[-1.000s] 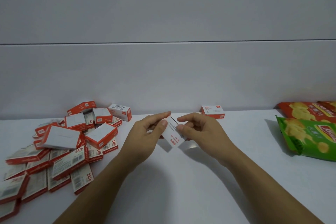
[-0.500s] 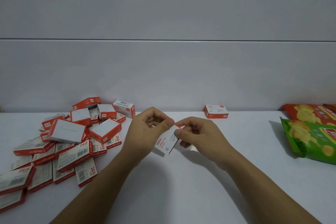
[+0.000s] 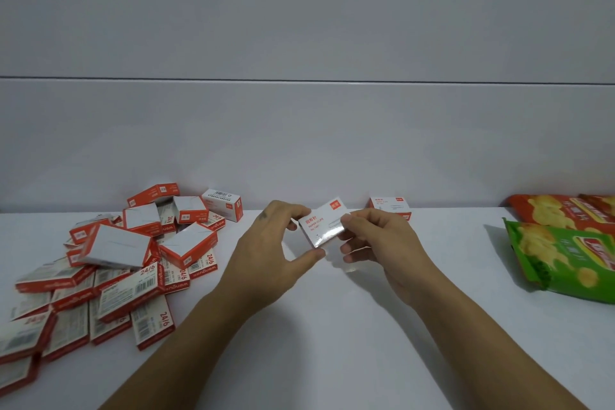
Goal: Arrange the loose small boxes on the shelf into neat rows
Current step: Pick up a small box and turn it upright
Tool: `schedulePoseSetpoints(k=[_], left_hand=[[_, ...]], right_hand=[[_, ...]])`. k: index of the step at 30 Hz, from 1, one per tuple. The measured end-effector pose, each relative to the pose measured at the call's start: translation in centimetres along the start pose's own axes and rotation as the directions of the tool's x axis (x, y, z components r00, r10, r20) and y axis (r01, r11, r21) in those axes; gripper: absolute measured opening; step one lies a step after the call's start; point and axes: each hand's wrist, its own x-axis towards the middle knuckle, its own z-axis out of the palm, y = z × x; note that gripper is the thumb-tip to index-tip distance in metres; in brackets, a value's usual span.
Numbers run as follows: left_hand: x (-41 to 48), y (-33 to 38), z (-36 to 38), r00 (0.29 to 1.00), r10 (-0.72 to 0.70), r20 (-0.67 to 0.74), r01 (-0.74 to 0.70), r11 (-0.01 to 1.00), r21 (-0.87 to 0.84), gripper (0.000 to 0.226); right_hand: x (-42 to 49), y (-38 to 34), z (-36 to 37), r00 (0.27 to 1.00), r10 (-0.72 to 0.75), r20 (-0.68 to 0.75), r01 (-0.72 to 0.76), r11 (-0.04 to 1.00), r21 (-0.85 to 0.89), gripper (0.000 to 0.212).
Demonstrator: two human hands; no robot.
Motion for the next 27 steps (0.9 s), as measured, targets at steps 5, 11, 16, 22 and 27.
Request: schedulePoseSetpoints(k=[5, 11, 16, 22, 27], left_hand=[[0.0, -0.2, -0.1, 0.996, 0.063, -0.058, -0.063, 0.998, 0.005, 0.055], [0.1, -0.2, -0.1, 0.997, 0.063, -0.044, -0.062, 0.998, 0.004, 0.055], [-0.1, 0.0, 0.6, 0.993, 0.121, 0.013, -0.121, 0.992, 0.037, 0.053], [0.3, -0.4, 1.6, 0.995, 0.090, 0.044, -0.094, 0.991, 0.093, 0.058], [0.9, 0.2, 3.5, 0.995, 0.057, 0.087, -0.078, 0.964, 0.253, 0.064]], right_hand=[[0.5, 1.1, -0.3, 0.978, -0.208, -0.020, 0.187, 0.914, -0.359, 0.032], [0.4, 1.1, -0.7, 0.829, -0.448, 0.334, 0.483, 0.274, -0.832, 0.064], [0.5, 1.1, -1.1, 0.791, -0.498, 0.356, 0.534, 0.276, -0.799, 0.048], [1.1, 1.2, -1.5, 0.791, -0.487, 0.371, 0.511, 0.192, -0.838, 0.044], [2.5, 0.8, -4.2, 0.847, -0.487, 0.215, 0.360, 0.227, -0.905, 0.041]])
